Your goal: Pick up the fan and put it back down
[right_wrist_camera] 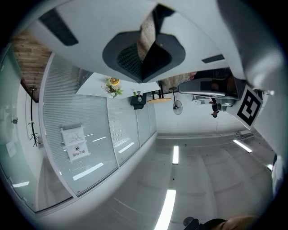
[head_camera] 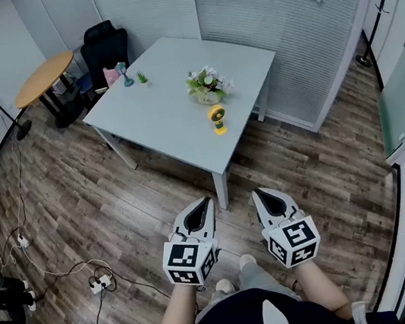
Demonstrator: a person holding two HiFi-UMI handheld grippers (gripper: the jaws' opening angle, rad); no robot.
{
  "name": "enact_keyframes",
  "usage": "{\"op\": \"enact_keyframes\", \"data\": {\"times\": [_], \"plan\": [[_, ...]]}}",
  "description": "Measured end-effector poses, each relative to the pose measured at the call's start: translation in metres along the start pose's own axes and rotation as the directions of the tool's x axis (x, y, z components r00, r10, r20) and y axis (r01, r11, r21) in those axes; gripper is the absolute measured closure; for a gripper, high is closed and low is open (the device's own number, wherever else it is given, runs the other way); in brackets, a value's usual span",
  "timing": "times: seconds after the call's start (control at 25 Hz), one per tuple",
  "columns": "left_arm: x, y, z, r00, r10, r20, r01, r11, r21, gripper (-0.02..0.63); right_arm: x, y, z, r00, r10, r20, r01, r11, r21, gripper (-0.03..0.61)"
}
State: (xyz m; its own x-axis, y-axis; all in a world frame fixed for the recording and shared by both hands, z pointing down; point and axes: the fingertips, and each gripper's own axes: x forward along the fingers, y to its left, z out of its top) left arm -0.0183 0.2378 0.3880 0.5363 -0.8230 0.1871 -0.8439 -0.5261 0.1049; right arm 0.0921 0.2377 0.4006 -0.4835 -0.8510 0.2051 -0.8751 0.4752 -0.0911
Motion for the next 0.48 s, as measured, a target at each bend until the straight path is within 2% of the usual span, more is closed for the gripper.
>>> {"op": "enact_keyframes", "data": {"times": [0.48], "plan": [[0.051, -0.003, 0.005, 0.999, 0.032, 0.015, -0.032, 0.999, -0.007, 0.592, 0.029, -0.049, 0.001, 0.999, 0.038, 0.006, -0.038, 0.999, -0.005, 0.574]]}}
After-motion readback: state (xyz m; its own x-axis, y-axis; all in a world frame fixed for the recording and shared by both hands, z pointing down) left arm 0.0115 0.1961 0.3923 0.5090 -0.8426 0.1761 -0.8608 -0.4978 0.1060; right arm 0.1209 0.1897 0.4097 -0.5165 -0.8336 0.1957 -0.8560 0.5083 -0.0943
